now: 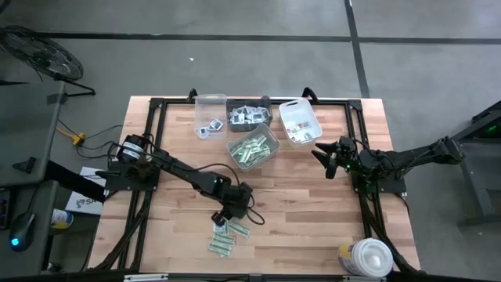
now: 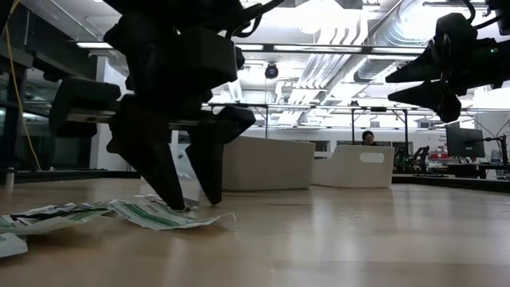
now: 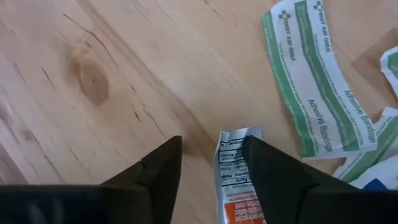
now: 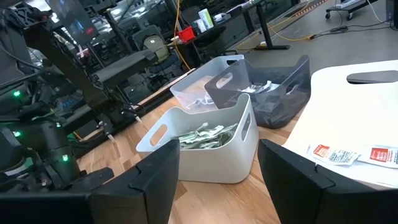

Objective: Pick & Place First Aid Supplies
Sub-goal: Put the ointment pack into the white bin

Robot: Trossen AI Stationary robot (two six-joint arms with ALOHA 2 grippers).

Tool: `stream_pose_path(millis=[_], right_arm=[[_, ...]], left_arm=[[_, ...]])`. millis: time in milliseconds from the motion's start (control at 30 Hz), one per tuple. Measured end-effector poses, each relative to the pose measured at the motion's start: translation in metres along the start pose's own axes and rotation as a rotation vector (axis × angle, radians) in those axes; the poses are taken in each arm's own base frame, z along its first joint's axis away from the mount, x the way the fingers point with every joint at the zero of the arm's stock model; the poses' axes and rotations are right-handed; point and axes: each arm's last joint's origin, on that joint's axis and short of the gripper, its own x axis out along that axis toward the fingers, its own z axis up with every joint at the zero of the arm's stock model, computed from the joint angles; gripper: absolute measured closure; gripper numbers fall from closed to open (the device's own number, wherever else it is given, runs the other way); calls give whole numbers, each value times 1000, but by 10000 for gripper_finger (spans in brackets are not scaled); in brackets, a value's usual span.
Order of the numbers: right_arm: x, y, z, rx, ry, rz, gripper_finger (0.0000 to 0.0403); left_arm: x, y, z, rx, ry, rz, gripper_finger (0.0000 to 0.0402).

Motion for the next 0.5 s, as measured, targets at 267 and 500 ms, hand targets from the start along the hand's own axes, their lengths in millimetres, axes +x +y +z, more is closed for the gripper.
stream_pose_path(millis=[267, 500], right_arm=[[0, 0, 0, 0, 0, 0, 192], [0, 0, 0, 0, 0, 0, 192]], left_arm=[[0, -2, 0, -1, 0, -21, 314], [0, -1, 0, -1, -3, -16, 364]])
